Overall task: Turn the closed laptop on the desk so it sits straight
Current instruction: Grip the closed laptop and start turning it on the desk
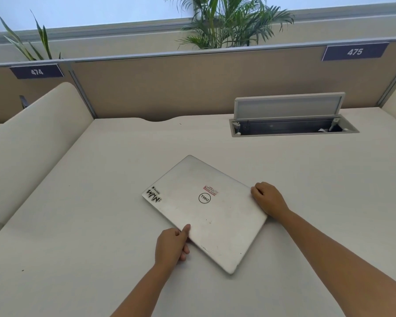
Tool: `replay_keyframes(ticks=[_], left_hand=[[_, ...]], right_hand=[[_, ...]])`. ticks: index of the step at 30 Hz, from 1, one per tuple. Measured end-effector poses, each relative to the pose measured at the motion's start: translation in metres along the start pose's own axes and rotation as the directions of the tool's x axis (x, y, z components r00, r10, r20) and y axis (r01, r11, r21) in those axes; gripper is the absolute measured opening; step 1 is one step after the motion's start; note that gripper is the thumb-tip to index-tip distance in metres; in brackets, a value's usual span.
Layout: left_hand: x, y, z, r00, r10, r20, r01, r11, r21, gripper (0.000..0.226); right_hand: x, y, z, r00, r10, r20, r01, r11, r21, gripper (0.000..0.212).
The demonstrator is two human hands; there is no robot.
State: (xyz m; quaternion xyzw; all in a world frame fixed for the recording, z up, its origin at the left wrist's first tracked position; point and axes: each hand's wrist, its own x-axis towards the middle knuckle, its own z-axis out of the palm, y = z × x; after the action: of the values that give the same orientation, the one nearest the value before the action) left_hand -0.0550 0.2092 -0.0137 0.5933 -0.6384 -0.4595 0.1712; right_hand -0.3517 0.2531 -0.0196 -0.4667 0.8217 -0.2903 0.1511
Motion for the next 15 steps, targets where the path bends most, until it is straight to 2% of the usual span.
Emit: replay_keyframes(ticks=[15], left_hand=[[0.0010, 0.0037, 0.0009, 0.999, -0.040, -0.015, 0.040, 0.999, 0.005, 0.047]], right_hand=[[0.0007, 0.0004, -0.0011, 1.000, -0.010, 0.020, 0.010, 1.000, 0.010, 0.038]])
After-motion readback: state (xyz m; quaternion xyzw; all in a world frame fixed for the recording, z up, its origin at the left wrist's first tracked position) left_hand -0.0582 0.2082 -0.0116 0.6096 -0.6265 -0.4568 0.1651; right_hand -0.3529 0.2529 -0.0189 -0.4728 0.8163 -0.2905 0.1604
